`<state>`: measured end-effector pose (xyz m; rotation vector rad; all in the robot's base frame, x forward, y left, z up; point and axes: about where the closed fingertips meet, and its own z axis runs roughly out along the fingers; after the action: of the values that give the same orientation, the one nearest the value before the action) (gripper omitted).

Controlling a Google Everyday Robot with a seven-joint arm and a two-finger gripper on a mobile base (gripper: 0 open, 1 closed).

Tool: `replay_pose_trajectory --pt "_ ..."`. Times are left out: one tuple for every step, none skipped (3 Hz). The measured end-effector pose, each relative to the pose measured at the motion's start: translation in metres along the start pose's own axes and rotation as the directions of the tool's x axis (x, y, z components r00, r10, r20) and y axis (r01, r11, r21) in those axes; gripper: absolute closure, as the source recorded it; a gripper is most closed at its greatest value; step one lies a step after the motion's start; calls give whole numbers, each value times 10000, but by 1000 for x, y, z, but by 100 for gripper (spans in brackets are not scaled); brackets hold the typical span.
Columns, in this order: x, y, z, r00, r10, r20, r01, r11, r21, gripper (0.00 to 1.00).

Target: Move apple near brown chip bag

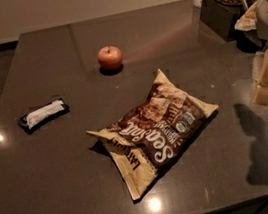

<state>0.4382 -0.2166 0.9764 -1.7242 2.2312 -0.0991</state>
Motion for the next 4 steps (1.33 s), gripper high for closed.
replay_pose_trajectory --pt "-1 -1 -1 10000 4 0 -4 10000 20 0" --pt "-17 -18 11 9997 223 33 -224 9997 127 0" --pt "-46 -47 33 9985 466 287 -472 9987 214 0" --pt "-74 -76 54 9950 768 643 -777 9969 127 0"
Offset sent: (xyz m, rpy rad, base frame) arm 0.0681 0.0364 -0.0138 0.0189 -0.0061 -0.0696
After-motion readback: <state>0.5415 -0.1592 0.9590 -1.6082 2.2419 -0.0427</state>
